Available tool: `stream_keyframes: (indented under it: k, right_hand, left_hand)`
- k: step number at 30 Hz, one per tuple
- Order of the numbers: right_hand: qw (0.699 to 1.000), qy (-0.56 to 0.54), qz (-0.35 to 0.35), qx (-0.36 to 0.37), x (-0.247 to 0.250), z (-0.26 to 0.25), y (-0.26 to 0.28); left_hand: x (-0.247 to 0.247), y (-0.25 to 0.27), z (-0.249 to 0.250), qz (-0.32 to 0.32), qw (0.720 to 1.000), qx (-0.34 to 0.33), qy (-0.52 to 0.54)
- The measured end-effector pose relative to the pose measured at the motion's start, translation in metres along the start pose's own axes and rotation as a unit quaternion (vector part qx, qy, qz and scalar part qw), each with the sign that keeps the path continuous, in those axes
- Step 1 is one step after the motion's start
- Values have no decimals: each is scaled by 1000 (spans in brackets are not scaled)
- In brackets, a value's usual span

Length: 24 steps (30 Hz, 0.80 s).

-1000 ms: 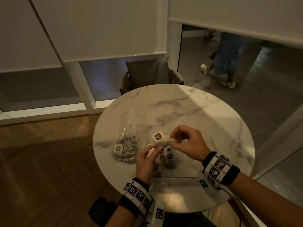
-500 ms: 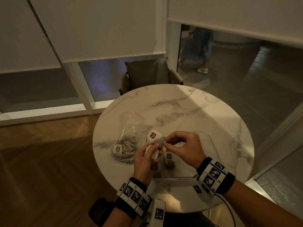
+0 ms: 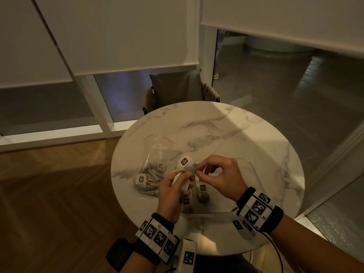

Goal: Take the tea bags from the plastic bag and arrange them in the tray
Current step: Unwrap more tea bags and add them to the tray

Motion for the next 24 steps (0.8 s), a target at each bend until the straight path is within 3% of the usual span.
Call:
stream_keyframes:
  k: [10, 21, 24]
  right_hand:
    - [1000, -4, 3, -2, -8, -3, 10]
    - [999, -23, 6, -32, 3, 0, 7]
    - [995, -68, 35, -56, 17, -1, 0]
  left_hand:
    - [0, 5, 9, 33, 998, -40, -24]
    - [-1, 4, 15, 28, 997, -56, -51]
    - [-2, 6, 16, 8, 995, -58, -83]
Point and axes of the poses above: each hand's wrist, its own y-axis away from the middle knuckle, its own x-axis out of the back of the hand, z = x × y, the point moved 10 cm from there along -y, towards the middle knuckle, and after that the axes turned 4 degrees about -x, right-handed, at the moved point
